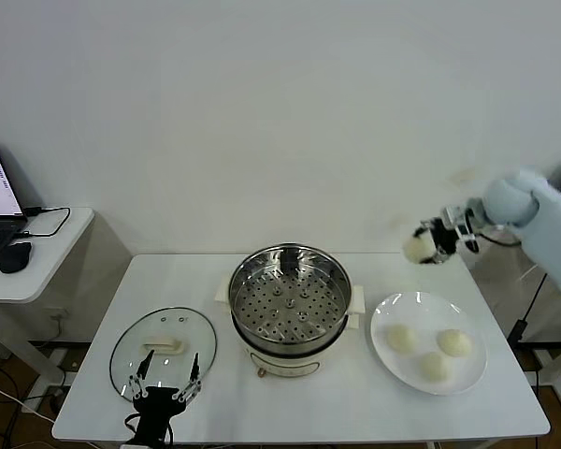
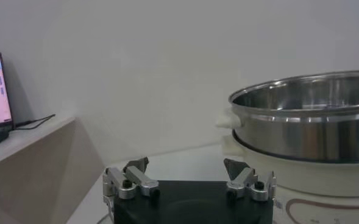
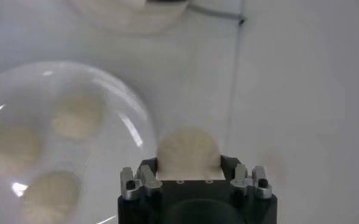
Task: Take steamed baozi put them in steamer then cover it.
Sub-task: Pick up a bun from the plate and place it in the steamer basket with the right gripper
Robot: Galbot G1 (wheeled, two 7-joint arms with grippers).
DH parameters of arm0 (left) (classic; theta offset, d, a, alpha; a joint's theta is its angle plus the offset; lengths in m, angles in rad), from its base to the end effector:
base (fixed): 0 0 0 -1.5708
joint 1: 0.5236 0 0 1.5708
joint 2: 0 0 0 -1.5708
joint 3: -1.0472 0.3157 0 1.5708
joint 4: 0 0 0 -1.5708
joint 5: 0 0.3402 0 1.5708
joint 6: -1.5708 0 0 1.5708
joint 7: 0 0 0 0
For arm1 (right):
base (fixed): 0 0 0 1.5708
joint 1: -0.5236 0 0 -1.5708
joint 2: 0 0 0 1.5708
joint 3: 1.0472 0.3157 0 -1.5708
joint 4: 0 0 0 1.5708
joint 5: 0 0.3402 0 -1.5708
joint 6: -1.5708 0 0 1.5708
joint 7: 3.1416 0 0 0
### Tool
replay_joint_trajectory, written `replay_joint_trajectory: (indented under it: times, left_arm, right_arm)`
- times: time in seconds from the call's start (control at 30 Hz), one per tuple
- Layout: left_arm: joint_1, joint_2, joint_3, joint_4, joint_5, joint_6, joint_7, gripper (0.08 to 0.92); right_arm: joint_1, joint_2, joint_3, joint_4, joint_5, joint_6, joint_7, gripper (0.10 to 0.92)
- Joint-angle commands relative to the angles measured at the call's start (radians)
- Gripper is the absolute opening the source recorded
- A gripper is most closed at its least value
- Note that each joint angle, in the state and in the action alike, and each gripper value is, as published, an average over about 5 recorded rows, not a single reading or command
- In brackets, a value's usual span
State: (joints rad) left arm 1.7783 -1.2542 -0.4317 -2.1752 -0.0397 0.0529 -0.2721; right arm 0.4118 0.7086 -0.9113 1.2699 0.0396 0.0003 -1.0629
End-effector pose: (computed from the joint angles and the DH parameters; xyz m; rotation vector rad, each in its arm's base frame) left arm 0.1245 0.0137 -0.2786 0.0147 -2.9553 -0.2743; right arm 0.5172 -0.1068 -0.0138 1.3786 -1.5702 1.7542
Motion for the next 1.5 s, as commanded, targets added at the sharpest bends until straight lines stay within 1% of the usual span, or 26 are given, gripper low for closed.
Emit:
replay_joint_trajectory:
  times: [0.03, 0.2, 0.37, 0.53, 0.9, 1.17, 1.37, 1.43, 1.5]
  left_arm:
    - [-0.01, -0.007, 0.0, 0.017, -0.036, -0.003, 0.0, 0.823]
    - [-0.019, -0.011, -0.001, 0.022, -0.039, -0.003, -0.001, 0.823]
    - [-0.019, -0.018, -0.009, 0.02, -0.04, -0.005, -0.001, 0.823]
    - [-0.014, -0.023, -0.02, 0.017, -0.039, -0.008, -0.001, 0.823]
    - [-0.02, -0.032, -0.032, 0.021, -0.048, -0.015, -0.003, 0.823]
    - [-0.028, -0.032, -0.034, 0.028, -0.051, -0.016, -0.002, 0.823]
    - [-0.032, -0.031, -0.033, 0.032, -0.051, -0.016, -0.001, 0.823]
    - [-0.032, -0.031, -0.032, 0.031, -0.051, -0.016, -0.001, 0.823]
    - [-0.034, -0.032, -0.031, 0.03, -0.05, -0.015, -0.001, 0.823]
  right_arm:
    - [0.23, 0.18, -0.229, 0.042, 0.127, 0.022, 0.037, 0.637]
    - [0.222, 0.305, -0.278, 0.021, 0.116, 0.066, 0.065, 0.636]
    - [0.192, 0.409, -0.316, -0.02, 0.061, 0.13, 0.083, 0.642]
    - [0.151, 0.472, -0.352, -0.047, -0.023, 0.194, 0.103, 0.645]
    - [0.058, 0.532, -0.367, -0.138, -0.212, 0.356, 0.133, 0.645]
    - [0.008, 0.568, -0.359, -0.217, -0.316, 0.437, 0.152, 0.645]
    - [-0.018, 0.587, -0.337, -0.274, -0.366, 0.475, 0.167, 0.648]
    - [-0.019, 0.588, -0.331, -0.279, -0.358, 0.478, 0.169, 0.651]
    - [-0.012, 0.584, -0.328, -0.271, -0.329, 0.472, 0.168, 0.674]
